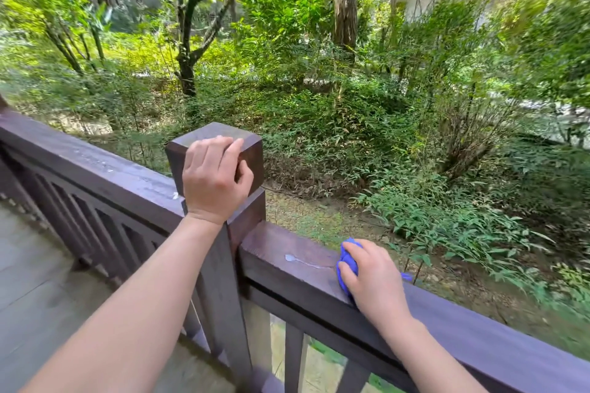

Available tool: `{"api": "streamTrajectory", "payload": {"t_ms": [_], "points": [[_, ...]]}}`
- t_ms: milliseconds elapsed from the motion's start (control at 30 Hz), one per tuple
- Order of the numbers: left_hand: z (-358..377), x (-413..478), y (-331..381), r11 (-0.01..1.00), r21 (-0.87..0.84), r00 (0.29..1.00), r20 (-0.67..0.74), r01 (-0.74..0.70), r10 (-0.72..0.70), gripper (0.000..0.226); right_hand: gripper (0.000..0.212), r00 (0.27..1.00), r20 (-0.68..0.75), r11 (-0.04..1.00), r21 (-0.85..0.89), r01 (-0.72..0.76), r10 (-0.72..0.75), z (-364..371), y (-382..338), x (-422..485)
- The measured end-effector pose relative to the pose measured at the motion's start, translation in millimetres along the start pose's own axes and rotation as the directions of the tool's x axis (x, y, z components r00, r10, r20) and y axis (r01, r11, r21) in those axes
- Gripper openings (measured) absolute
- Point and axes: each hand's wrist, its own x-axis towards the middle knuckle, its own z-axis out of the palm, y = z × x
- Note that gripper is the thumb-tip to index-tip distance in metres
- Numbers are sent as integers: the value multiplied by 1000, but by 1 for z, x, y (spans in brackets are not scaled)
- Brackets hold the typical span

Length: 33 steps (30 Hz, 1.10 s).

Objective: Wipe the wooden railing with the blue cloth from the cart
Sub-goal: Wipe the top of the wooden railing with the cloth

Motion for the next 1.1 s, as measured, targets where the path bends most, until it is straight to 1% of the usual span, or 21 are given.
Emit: {"api": "streamTrajectory", "payload": {"t_ms": [100,133,167,200,300,333,367,467,500,600,633,700,767,800,900,933,967,1000,1033,1067,1100], "points": [[-1,0,0,1000,-5,1000,6,29,-29,30,39,981,63,982,57,181,-184,2,-20,-16],[-1,0,0,1000,-4,1000,9,30,-30,31,39,969,82,972,64,227,-232,-1,-17,-19],[-1,0,-1,1000,-1,1000,10,27,-27,30,40,965,99,970,68,235,-241,-3,-12,-19],[-1,0,-1,1000,1,1000,11,27,-27,30,40,971,104,976,68,207,-214,-4,-6,-16],[-1,-1,0,999,5,999,2,47,-47,27,36,999,22,998,59,29,-30,2,-6,-4],[-1,-1,0,998,0,998,0,57,-57,27,35,1000,0,998,54,15,-15,6,-15,-3],[-1,-1,1,998,-7,998,-3,65,-65,26,34,999,-7,997,64,46,-46,9,-26,-6],[0,-2,1,998,-16,998,-10,64,-64,26,36,962,77,961,114,252,-261,9,-38,-18],[1,-2,1,998,-14,998,-8,62,-62,26,38,961,96,961,120,249,-261,8,-33,-12],[3,-2,1,997,-4,997,4,75,-74,25,35,998,35,993,106,48,-52,11,-24,16],[2,-3,1,997,-5,997,4,76,-76,25,33,999,27,997,77,33,-35,13,-30,18],[2,-3,2,998,-11,998,-4,70,-70,25,33,982,66,983,66,172,-176,17,-47,8],[2,-2,2,998,-16,998,-5,66,-67,25,35,936,124,942,116,316,-329,16,-51,-4],[3,-1,1,998,-14,998,-2,69,-69,25,35,935,133,941,126,314,-329,15,-46,1],[3,-2,2,997,-13,997,7,74,-74,25,36,990,52,989,81,123,-128,20,-37,27],[3,-3,2,997,-15,997,9,74,-74,25,35,994,37,993,63,103,-106,24,-42,27],[2,-4,1,997,-19,997,9,75,-75,25,33,989,40,988,63,141,-144,27,-51,23],[2,-3,1,997,-21,997,9,75,-75,25,32,973,71,974,85,212,-218,28,-59,15],[2,-3,1,997,-21,997,9,76,-76,25,34,947,102,950,105,295,-306,26,-62,5],[3,-2,1,997,-20,997,10,78,-78,25,36,927,121,933,116,342,-355,23,-59,0],[3,-1,1,997,-20,997,13,79,-79,25,38,928,124,934,121,337,-351,21,-53,2]]}}
